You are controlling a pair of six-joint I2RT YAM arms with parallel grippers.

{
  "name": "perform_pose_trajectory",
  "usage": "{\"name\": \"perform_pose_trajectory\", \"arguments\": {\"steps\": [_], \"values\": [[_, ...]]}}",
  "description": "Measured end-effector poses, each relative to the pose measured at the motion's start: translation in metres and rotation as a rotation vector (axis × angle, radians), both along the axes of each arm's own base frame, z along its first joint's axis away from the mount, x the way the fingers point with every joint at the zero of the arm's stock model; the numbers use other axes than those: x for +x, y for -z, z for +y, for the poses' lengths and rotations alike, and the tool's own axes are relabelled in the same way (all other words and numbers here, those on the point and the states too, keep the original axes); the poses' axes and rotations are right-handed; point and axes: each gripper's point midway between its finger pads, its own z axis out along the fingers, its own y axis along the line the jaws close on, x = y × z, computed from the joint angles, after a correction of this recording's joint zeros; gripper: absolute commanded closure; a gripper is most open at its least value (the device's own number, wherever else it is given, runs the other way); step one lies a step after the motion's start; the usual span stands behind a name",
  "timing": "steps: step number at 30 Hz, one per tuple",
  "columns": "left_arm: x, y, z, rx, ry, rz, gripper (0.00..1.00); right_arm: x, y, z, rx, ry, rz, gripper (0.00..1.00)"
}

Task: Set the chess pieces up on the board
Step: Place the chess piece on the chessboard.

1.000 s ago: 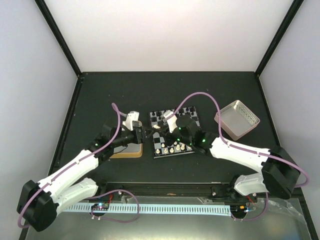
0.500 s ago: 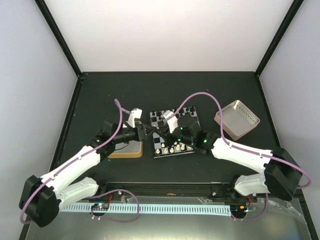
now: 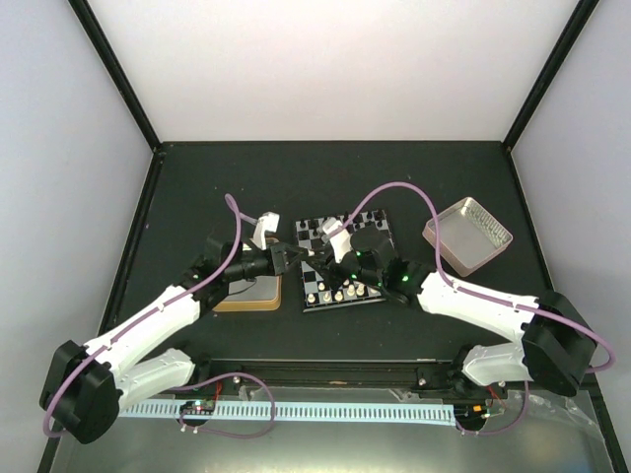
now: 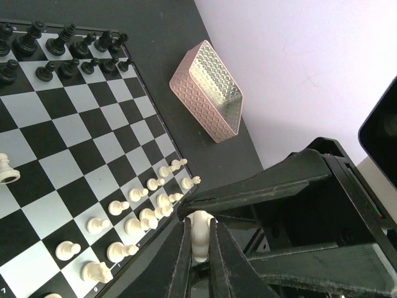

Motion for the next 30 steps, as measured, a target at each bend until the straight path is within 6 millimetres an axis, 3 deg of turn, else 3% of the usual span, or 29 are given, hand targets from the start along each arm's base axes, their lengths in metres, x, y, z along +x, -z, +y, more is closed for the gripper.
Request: {"name": "perform_pose_trajectory", "arguments": {"steps": [3, 7, 13, 16, 21, 30], "values": [[0.000, 0.000, 0.000, 0.004, 0.001, -0.007, 0.98, 0.001, 0.001, -0.002, -0.003, 0.016, 0.007, 0.49], [0.002, 0.004, 0.003, 0.029, -0.009, -0.018, 0.98, 0.004, 0.005, -0.014, -0.011, 0.078, 0.014, 0.44], [0.003, 0.012, 0.006, 0.081, -0.025, -0.034, 0.97, 0.015, -0.001, -0.057, -0.022, 0.288, -0.007, 0.44], [-0.001, 0.016, 0.000, 0.115, -0.008, -0.040, 0.97, 0.030, -0.011, -0.091, -0.017, 0.484, -0.016, 0.43], [-0.015, 0.018, -0.030, 0.190, 0.063, -0.072, 0.97, 0.040, -0.017, -0.159, -0.031, 0.820, -0.010, 0.41], [-0.048, 0.023, -0.114, 0.365, 0.233, -0.182, 0.96, 0.015, -0.056, -0.248, 0.172, 1.143, -0.044, 0.41]]}}
